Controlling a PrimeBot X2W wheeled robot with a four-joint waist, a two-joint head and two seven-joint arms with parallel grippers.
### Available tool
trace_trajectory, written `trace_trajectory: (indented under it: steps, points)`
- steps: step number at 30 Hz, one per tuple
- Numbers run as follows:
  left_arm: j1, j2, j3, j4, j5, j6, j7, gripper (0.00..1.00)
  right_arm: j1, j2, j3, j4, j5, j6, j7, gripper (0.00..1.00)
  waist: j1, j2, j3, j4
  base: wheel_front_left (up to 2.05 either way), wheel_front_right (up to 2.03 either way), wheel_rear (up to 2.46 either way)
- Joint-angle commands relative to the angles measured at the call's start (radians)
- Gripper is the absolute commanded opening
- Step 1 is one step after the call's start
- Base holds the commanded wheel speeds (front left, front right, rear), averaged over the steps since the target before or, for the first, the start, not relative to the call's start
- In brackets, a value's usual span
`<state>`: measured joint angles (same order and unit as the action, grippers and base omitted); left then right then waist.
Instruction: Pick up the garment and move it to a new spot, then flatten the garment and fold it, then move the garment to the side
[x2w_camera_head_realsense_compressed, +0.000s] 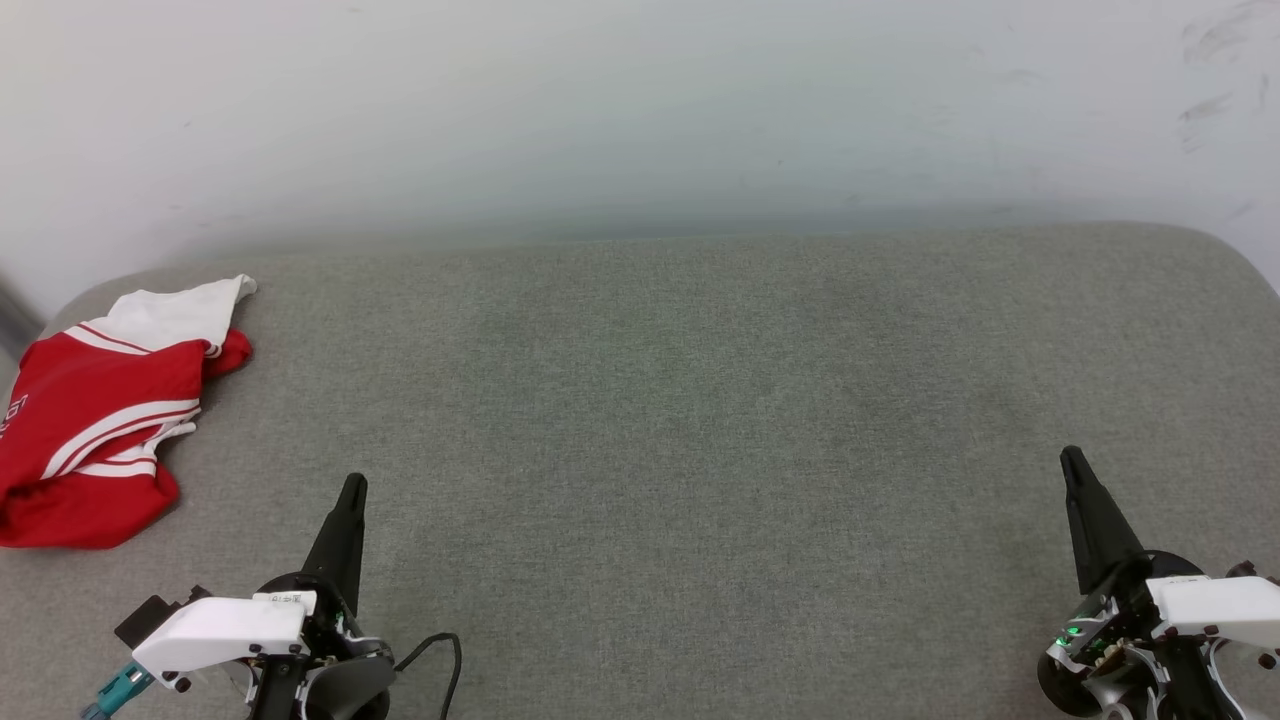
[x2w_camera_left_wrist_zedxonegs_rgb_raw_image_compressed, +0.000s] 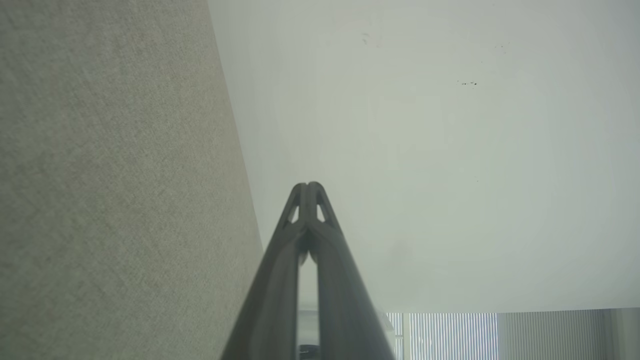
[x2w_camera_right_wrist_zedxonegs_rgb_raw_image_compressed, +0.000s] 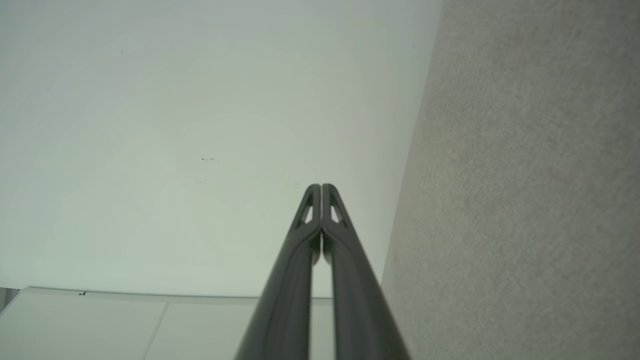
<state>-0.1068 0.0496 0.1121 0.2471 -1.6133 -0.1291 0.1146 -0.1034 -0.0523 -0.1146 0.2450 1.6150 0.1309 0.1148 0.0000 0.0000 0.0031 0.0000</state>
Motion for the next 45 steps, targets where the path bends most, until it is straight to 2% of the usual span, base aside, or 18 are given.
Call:
trace_trajectory:
  steps: [1, 45]
  points:
    - [-0.006, 0.001, 0.003, -0.001, 0.0, -0.004, 0.002, 0.0, -0.011, 0.003, 0.001, 0.001, -0.004, 0.0, 0.001, 0.0, 0.0, 0.0, 0.0, 0.0, 0.0, 0.0, 0.0]
    - [-0.006, 0.001, 0.003, -0.001, 0.0, -0.004, 0.002, 0.0, -0.011, 0.003, 0.001, 0.001, -0.004, 0.0, 0.001, 0.0, 0.0, 0.0, 0.0, 0.0, 0.0, 0.0, 0.0]
